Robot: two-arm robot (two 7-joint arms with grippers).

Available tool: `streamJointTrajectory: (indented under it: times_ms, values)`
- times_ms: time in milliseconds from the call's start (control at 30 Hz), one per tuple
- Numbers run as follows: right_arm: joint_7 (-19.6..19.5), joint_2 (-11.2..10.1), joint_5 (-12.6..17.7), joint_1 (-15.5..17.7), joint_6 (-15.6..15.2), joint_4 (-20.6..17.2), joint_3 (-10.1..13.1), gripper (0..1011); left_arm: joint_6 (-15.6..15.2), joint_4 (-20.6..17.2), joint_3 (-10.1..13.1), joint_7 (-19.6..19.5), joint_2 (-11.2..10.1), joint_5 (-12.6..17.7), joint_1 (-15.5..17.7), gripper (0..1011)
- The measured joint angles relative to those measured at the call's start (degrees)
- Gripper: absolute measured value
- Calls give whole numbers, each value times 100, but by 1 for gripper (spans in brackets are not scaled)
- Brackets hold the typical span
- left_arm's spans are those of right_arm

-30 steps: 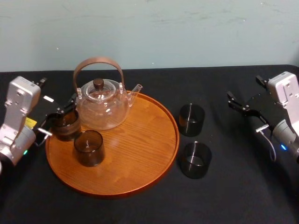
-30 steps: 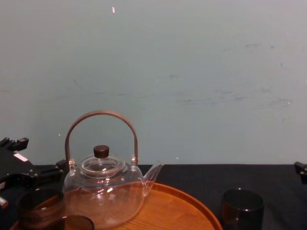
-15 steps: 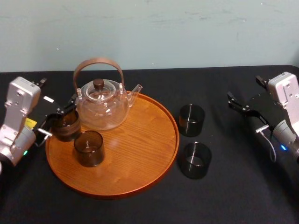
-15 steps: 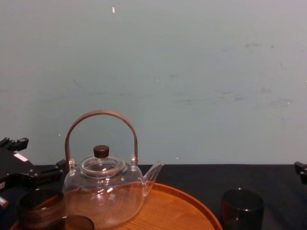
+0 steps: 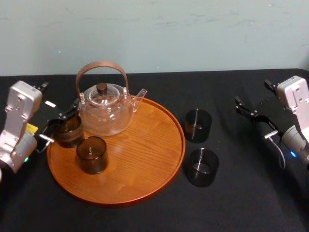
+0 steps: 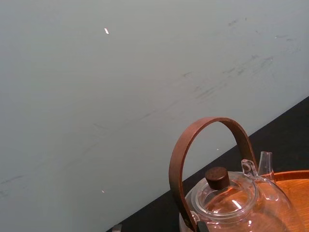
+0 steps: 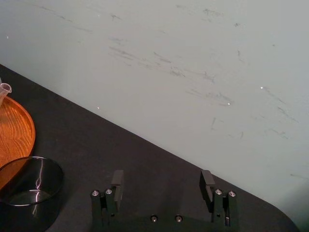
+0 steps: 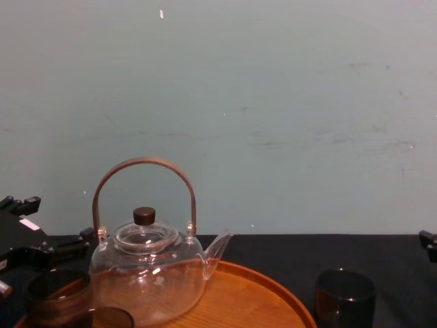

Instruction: Pick up the glass from the table and place it on the tray.

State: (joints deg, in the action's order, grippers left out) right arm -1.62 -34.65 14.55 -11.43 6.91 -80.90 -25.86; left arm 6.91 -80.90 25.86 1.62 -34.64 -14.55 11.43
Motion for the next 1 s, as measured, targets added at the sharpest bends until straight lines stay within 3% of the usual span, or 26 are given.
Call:
streamJointTrajectory:
  times_ms: [667, 833, 1000]
  values:
    - [22, 2, 4, 8, 0, -6, 12, 1002, 0, 0, 0, 0, 0, 0, 0, 1001]
    - [210, -52, 125, 195, -25, -263, 124, 1002, 0, 0, 0, 0, 0, 0, 0, 1001]
    - [298, -222, 178, 549, -133, -821, 257, 1002, 0, 0, 0, 0, 0, 0, 0, 1001]
